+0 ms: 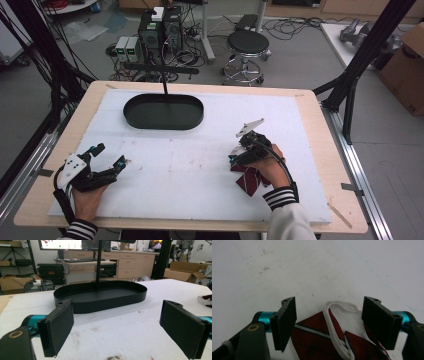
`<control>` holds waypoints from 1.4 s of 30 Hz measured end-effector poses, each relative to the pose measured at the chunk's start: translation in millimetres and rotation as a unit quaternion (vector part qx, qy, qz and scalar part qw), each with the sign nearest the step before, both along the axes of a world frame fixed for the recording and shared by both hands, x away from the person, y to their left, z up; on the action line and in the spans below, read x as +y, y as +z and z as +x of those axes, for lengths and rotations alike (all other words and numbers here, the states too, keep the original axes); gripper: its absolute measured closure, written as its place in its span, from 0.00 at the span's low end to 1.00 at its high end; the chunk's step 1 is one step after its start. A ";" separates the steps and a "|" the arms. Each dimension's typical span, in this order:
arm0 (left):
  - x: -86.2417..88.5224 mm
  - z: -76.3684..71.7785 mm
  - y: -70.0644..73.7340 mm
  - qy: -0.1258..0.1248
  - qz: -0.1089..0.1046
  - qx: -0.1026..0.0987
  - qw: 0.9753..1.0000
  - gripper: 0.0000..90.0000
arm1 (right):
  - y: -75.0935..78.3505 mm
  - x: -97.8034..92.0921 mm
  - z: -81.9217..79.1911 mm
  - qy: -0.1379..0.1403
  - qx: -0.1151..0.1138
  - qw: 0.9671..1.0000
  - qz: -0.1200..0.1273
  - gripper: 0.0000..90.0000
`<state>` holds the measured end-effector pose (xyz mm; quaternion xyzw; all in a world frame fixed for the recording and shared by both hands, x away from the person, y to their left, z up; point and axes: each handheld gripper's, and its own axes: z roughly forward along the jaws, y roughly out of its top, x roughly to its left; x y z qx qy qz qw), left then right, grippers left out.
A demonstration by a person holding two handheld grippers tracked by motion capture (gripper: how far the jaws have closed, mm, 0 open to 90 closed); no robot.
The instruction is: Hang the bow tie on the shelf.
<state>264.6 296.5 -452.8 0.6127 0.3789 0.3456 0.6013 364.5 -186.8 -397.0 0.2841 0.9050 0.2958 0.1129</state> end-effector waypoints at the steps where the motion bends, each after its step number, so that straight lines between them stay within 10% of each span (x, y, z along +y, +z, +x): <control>1: 0.0 0.0 0.0 0.000 0.000 0.000 1.000 0.14 | -1.5 0.7 1.3 -0.012 0.011 1.000 -0.001 0.37; 42: 0.5 0.4 -0.1 0.001 -0.004 0.001 1.000 0.14 | -14.8 17.1 8.8 0.031 0.049 0.988 -0.140 0.96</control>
